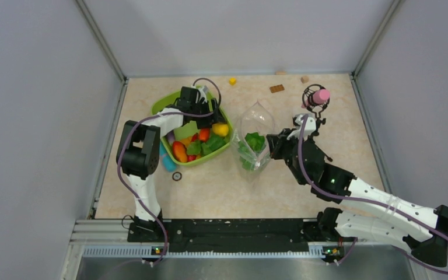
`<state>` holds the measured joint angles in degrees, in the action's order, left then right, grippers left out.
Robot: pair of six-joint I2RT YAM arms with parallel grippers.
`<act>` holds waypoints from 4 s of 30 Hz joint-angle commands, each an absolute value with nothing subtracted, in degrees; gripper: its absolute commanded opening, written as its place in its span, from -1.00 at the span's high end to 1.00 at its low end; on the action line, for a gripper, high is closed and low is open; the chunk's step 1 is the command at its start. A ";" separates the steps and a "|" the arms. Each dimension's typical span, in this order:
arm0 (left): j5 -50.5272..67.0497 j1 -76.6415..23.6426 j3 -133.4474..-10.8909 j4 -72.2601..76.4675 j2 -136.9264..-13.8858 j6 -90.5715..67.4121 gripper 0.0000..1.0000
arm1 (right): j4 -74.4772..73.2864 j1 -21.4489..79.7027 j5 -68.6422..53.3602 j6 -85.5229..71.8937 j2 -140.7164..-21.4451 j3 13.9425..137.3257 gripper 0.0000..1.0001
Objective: Place the food in the zip-top bag and seal the zipper
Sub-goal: Pick up the fake fruit from the bin, then place the fake fruit in the zipper food storage bag.
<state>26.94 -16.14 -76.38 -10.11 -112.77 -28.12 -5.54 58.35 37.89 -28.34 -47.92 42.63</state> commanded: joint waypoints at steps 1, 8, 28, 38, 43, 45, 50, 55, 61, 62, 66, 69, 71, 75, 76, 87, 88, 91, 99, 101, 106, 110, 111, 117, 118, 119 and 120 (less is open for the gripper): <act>28.14 -16.92 -75.08 -11.08 -111.92 -27.94 -0.55 | -4.34 58.15 38.94 -28.91 -46.95 42.00 1.00; 30.47 -17.95 -73.79 -11.15 -111.54 -28.01 -0.66 | -4.36 58.16 39.37 -29.17 -46.76 41.83 1.00; 24.20 -18.81 -74.44 -15.92 -102.32 -28.94 0.72 | -5.42 58.11 39.87 -29.99 -44.61 41.48 1.00; 13.14 -19.05 -73.33 -18.68 -83.44 -29.07 0.82 | -5.88 58.12 37.45 -29.60 -45.39 42.05 1.00; 22.63 -22.60 -70.58 -13.36 -71.44 -27.30 0.81 | -6.21 58.14 35.81 -29.58 -46.30 42.67 1.00; 22.28 -26.52 -70.15 -11.81 -67.83 -25.66 0.75 | -6.11 58.12 35.14 -29.56 -46.47 42.81 1.00; 22.26 -38.50 -71.85 -9.56 -64.64 -20.31 0.68 | -5.94 58.16 32.94 -29.76 -46.28 42.98 1.00; 20.03 -44.93 -75.19 -10.06 -68.44 -17.19 0.68 | -5.68 58.18 30.65 -30.16 -45.84 43.07 1.00; 13.94 -46.93 -80.89 -15.18 -76.47 -15.54 0.77 | -5.98 58.11 27.66 -30.41 -44.47 43.42 1.00; 12.50 -47.02 -81.17 -15.37 -77.12 -15.56 0.79 | -6.22 58.15 27.61 -30.45 -43.93 43.42 1.00; 8.32 -47.15 -81.46 -15.52 -78.79 -15.31 0.76 | -7.20 58.13 25.32 -29.41 -41.66 44.39 1.00; 5.62 -47.20 -81.26 -16.76 -79.06 -15.03 0.67 | -8.50 58.17 24.67 -28.21 -40.80 47.20 1.00; 5.08 -47.23 -79.70 -16.11 -78.65 -15.15 0.62 | -9.74 58.17 24.67 -27.30 -41.22 50.30 1.00; 5.43 -47.20 -78.25 -15.35 -78.42 -15.99 0.34 | -11.29 58.14 24.56 -24.04 -44.21 55.30 1.00; 6.04 -47.22 -78.15 -15.31 -78.43 -16.32 0.25 | -11.75 58.18 24.00 -23.66 -45.12 56.57 1.00; 11.57 -47.25 -78.57 -14.01 -76.20 -19.64 -0.86 | -9.79 58.10 28.37 -18.03 -49.25 61.92 1.00; 11.67 -47.23 -78.53 -14.07 -75.98 -20.06 -0.87 | -8.99 58.14 28.46 -17.04 -49.63 62.13 1.00; 12.54 -47.28 -78.09 -14.49 -74.92 -21.61 -0.94 | -7.90 58.17 28.82 -15.07 -50.42 61.63 1.00; 12.26 -47.54 -70.84 -12.85 -66.03 -23.96 -0.96 | -7.35 57.92 30.82 -12.95 -51.37 61.16 1.00; 9.14 -47.61 -66.96 -11.84 -61.98 -24.31 -0.96 | -8.22 57.81 30.73 -12.78 -52.09 61.74 1.00; -11.06 -47.55 -56.77 -13.97 -52.67 -28.51 -0.96 | -8.79 57.37 33.72 -13.39 -52.42 61.14 1.00; -23.68 -46.79 -51.89 -16.07 -51.31 -32.19 -0.96 | -9.76 57.32 33.22 -13.67 -51.75 61.25 1.00; -24.67 -45.79 -51.11 -15.93 -51.74 -32.50 -0.96 | -9.31 57.33 33.22 -13.77 -51.61 60.97 1.00; -12.26 -33.56 -50.75 -15.33 -59.39 -33.98 -0.96 | -9.59 57.32 32.45 -13.76 -52.58 61.36 1.00; -11.97 -32.11 -50.87 -14.97 -60.99 -33.70 -0.96 | -9.39 57.28 32.39 -13.72 -52.76 61.37 1.00; -12.03 -30.82 -51.33 -14.98 -62.96 -33.34 -0.96 | -9.26 57.34 32.33 -13.77 -53.02 61.43 1.00; -12.00 -29.86 -52.13 -15.44 -64.97 -33.16 -0.96 | -9.17 57.26 32.14 -13.71 -53.30 61.36 1.00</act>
